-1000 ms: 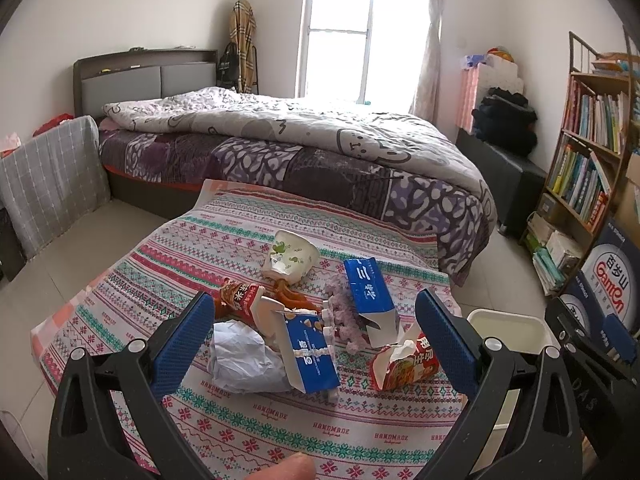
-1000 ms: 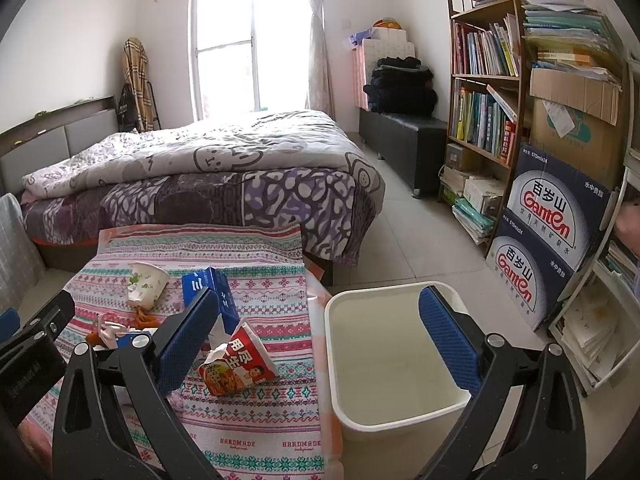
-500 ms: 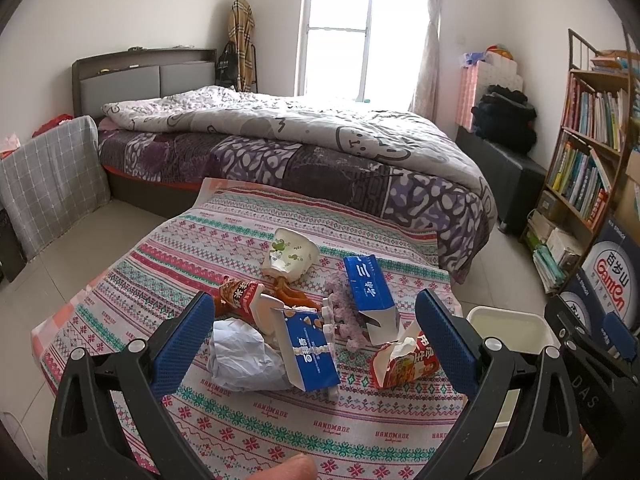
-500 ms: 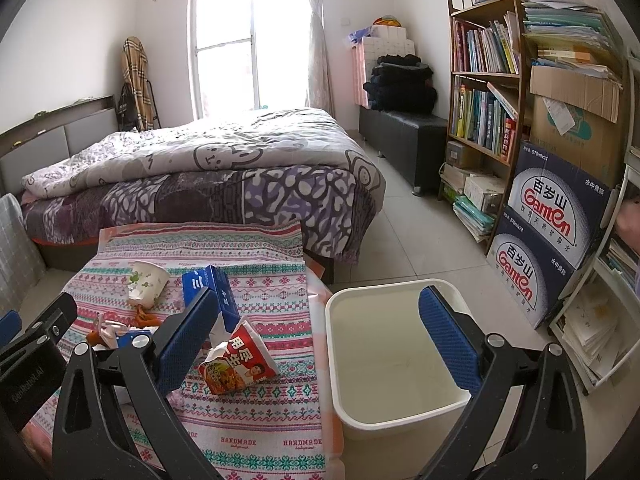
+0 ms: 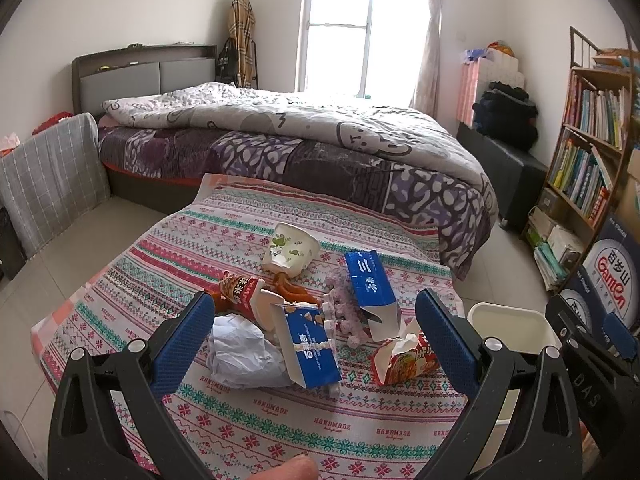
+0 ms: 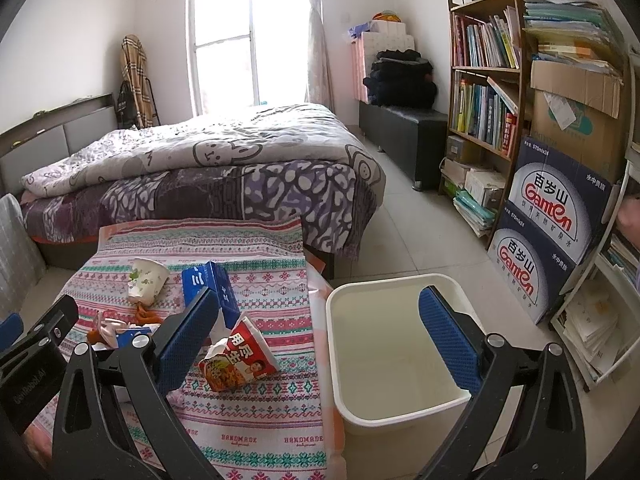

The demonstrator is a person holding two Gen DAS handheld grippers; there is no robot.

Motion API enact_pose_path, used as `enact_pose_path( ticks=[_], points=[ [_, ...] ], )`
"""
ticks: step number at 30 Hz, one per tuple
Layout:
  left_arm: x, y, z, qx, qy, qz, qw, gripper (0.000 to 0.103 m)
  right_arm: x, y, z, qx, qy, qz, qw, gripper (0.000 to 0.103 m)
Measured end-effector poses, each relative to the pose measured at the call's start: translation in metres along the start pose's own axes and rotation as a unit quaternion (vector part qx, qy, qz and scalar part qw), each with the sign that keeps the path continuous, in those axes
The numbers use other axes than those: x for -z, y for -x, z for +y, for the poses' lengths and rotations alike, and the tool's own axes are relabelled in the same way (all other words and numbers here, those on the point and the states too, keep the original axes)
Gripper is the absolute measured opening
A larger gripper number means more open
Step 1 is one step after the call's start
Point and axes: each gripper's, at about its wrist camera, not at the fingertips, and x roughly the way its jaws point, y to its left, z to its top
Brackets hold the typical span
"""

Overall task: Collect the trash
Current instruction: 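Move the right tool to the red-and-white noodle cup and grasp it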

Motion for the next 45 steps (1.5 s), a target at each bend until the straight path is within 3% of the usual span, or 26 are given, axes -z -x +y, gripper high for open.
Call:
enact_pose_path(
  ticks=[9, 14, 18, 22, 26, 30, 34, 38, 42, 45],
  points=[
    [-0.004, -0.009, 0.009, -0.002, 0.015, 0.024, 0.9996, 0.097, -0.002, -0.011, -0.001, -0.003, -0.013, 0.033, 0.999, 0.096],
    [-0.015, -0.027, 0.023, 0.003, 0.03, 0.065, 0.9975, 0.097, -0.004, -0.035, 0.0, -0.003, -0.007, 0.088, 0.996, 0.096],
    [-0.022, -0.055, 0.043, 0.029, 0.063, 0.13, 0.9891, 0.097, -0.001, -0.058, 0.002, -0.01, -0.008, 0.136, 0.991, 0.096],
    [-0.019, -0.083, 0.059, 0.027, 0.091, 0.189, 0.9775, 0.097, 0.007, -0.079, 0.007, -0.024, -0.012, 0.19, 0.982, 0.096],
    [-0.01, -0.11, 0.065, 0.034, 0.097, 0.264, 0.959, 0.097, 0.012, -0.093, 0.012, -0.037, -0.015, 0.228, 0.973, 0.096],
    [-0.006, -0.124, 0.068, 0.046, 0.109, 0.304, 0.9453, 0.097, 0.015, -0.101, 0.015, -0.042, -0.016, 0.254, 0.966, 0.096],
    [-0.005, -0.135, 0.072, 0.068, 0.127, 0.334, 0.9315, 0.097, 0.015, -0.11, 0.011, -0.063, -0.061, 0.282, 0.955, 0.096],
    [-0.006, -0.146, 0.069, 0.075, 0.142, 0.34, 0.9266, 0.097, 0.014, -0.118, 0.006, -0.067, -0.094, 0.294, 0.949, 0.096],
    [-0.008, -0.157, 0.05, 0.072, 0.111, 0.334, 0.9332, 0.094, 0.019, -0.129, 0.001, -0.067, -0.119, 0.311, 0.941, 0.096],
    [-0.001, -0.172, 0.039, 0.058, 0.087, 0.344, 0.9333, 0.088, 0.022, -0.136, -0.002, -0.066, -0.138, 0.324, 0.934, 0.096]
  ],
)
